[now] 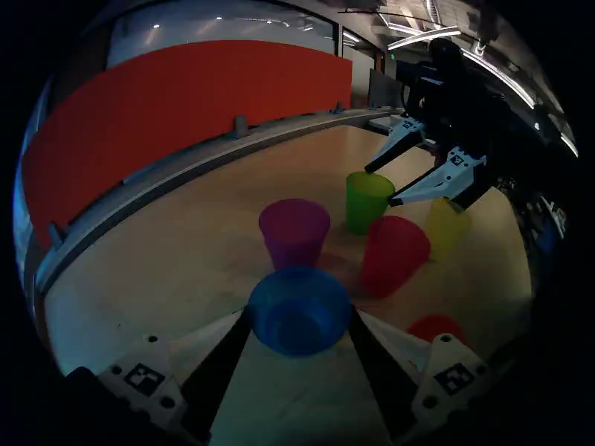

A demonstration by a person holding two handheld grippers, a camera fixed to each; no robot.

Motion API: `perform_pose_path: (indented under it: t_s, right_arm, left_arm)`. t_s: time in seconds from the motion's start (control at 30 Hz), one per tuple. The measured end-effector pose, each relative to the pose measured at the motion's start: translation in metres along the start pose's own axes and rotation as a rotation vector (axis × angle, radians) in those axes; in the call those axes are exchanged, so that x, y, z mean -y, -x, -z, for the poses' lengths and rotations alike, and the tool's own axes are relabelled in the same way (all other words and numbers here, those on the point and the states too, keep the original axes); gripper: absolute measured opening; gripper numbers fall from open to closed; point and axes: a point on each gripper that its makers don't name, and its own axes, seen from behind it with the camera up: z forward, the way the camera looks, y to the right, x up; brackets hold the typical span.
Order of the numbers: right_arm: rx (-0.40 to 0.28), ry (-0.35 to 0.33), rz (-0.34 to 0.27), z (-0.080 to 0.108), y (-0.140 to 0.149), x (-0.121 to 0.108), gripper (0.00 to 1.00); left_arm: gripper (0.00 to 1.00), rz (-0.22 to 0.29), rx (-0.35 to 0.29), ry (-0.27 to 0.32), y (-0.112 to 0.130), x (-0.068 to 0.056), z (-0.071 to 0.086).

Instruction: Pour water

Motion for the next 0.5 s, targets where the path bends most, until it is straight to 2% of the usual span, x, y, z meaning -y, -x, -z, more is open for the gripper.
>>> perform_pose_path:
  t_s: [0.5]
  right_arm:
    - [0.022, -0.006, -0.011, -0.015, 0.005, 0.001, 1.0]
  left_arm:
    - [0.91, 0.0, 0.001, 0.001, 0.0, 0.001, -0.004]
